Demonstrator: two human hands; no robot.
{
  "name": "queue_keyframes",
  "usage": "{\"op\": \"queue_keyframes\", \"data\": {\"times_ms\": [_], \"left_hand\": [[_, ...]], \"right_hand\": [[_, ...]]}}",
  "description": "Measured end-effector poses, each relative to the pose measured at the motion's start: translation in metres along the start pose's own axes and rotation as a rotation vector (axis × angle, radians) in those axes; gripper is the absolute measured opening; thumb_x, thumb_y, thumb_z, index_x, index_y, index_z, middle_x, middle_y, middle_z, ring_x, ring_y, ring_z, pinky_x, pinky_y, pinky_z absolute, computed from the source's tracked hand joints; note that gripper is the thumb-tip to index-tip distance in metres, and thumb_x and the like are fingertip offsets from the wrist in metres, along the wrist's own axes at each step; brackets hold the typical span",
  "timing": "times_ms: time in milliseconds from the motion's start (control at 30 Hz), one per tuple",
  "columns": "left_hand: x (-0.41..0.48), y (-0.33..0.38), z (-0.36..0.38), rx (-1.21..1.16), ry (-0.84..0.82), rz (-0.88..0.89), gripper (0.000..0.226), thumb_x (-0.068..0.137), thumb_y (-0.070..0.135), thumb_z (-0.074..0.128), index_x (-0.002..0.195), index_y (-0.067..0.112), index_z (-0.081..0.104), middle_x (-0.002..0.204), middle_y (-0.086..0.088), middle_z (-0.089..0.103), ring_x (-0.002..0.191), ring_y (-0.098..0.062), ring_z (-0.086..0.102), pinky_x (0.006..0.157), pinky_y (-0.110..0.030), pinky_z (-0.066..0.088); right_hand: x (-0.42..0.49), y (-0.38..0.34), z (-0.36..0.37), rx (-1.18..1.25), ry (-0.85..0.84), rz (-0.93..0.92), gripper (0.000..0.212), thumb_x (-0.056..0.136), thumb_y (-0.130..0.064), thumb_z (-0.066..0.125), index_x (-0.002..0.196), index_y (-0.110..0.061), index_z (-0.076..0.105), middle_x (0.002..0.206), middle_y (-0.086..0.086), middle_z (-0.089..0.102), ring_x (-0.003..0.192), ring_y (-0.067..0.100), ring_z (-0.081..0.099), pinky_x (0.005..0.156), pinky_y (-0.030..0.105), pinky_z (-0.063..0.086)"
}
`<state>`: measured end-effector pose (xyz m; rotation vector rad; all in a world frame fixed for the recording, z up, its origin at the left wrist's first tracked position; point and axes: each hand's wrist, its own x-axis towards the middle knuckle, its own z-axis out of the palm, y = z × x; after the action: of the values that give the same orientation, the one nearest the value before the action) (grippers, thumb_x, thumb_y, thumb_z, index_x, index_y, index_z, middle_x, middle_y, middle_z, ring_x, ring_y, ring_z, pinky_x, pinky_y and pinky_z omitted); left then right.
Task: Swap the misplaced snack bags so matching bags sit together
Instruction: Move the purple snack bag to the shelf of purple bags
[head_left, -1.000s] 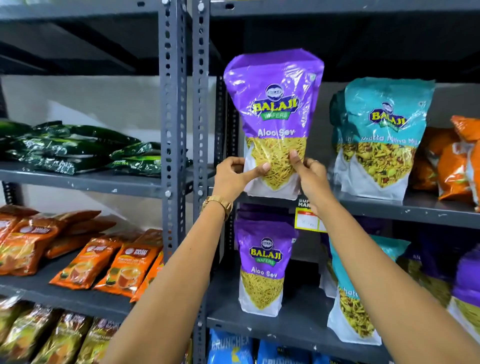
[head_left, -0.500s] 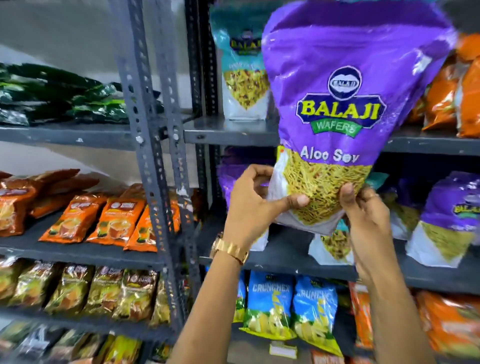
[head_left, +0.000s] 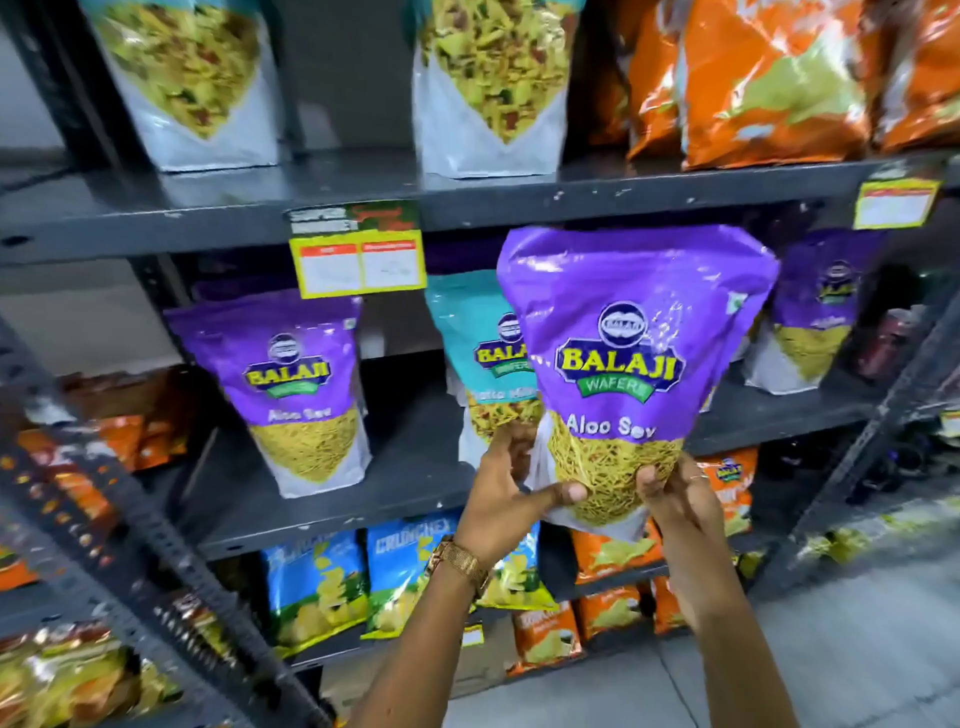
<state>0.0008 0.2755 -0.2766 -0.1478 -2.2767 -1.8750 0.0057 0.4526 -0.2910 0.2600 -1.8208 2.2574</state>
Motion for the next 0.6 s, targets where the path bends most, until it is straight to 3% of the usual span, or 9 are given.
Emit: {"op": "queue_keyframes", "data": {"times_ms": [100, 167, 233, 333, 433, 600], "left_hand": [[0.025, -0.013, 0.023, 0.012, -0.122, -0.037, 0.064, 0.061, 0.034, 0.082, 0.114, 0.024, 0.048, 0.119, -0.007, 0.060, 0.112, -0.020, 0.058, 0.096, -0.036, 0.049], [0.044, -0.016, 0.037, 0.003, -0.210, -0.052, 0.067, 0.067, 0.030, 0.078, 0.124, 0.022, 0.044, 0.130, -0.006, 0.057, 0.122, -0.019, 0.054, 0.104, -0.039, 0.046], [0.061, -0.018, 0.050, 0.003, -0.298, -0.043, 0.068, 0.075, 0.019, 0.072, 0.134, 0.016, 0.037, 0.138, -0.007, 0.050, 0.129, -0.015, 0.048, 0.108, -0.028, 0.042], [0.089, -0.026, 0.069, -0.006, -0.393, -0.012, 0.068, 0.082, 0.007, 0.062, 0.140, 0.002, 0.029, 0.138, -0.001, 0.044, 0.119, 0.014, 0.046, 0.100, -0.008, 0.038], [0.113, -0.040, 0.083, -0.026, -0.401, -0.035, 0.062, 0.086, -0.001, 0.058, 0.140, 0.005, 0.028, 0.137, 0.009, 0.039, 0.107, 0.031, 0.042, 0.093, 0.000, 0.034], [0.145, -0.058, 0.096, -0.077, -0.316, -0.148, 0.061, 0.087, -0.013, 0.050, 0.139, 0.012, 0.027, 0.127, 0.013, 0.043, 0.093, 0.031, 0.050, 0.081, 0.001, 0.041]], "right_hand": [[0.013, 0.018, -0.020, -0.008, 0.068, 0.046, 0.035, 0.090, -0.016, 0.054, 0.125, -0.016, 0.055, 0.120, 0.003, 0.069, 0.114, 0.017, 0.063, 0.086, 0.017, 0.054], [0.024, 0.028, -0.030, -0.024, 0.108, 0.062, 0.044, 0.089, -0.028, 0.059, 0.131, -0.016, 0.051, 0.127, 0.006, 0.065, 0.112, 0.010, 0.064, 0.083, 0.014, 0.054], [0.036, 0.038, -0.038, -0.033, 0.165, 0.091, 0.035, 0.090, -0.028, 0.059, 0.124, -0.022, 0.054, 0.122, -0.002, 0.065, 0.100, -0.004, 0.066, 0.074, 0.008, 0.051], [0.061, 0.051, -0.047, -0.027, 0.222, 0.081, 0.024, 0.091, -0.016, 0.056, 0.109, -0.032, 0.058, 0.108, -0.015, 0.067, 0.093, -0.010, 0.065, 0.071, 0.006, 0.049], [0.086, 0.061, -0.051, -0.045, 0.225, 0.044, 0.032, 0.082, -0.037, 0.068, 0.111, -0.029, 0.060, 0.104, -0.017, 0.074, 0.096, -0.002, 0.068, 0.080, 0.015, 0.053], [0.119, 0.087, -0.049, -0.090, 0.235, 0.057, 0.059, 0.077, -0.041, 0.067, 0.127, -0.012, 0.054, 0.126, 0.015, 0.066, 0.117, 0.030, 0.062, 0.100, 0.046, 0.049]]}}
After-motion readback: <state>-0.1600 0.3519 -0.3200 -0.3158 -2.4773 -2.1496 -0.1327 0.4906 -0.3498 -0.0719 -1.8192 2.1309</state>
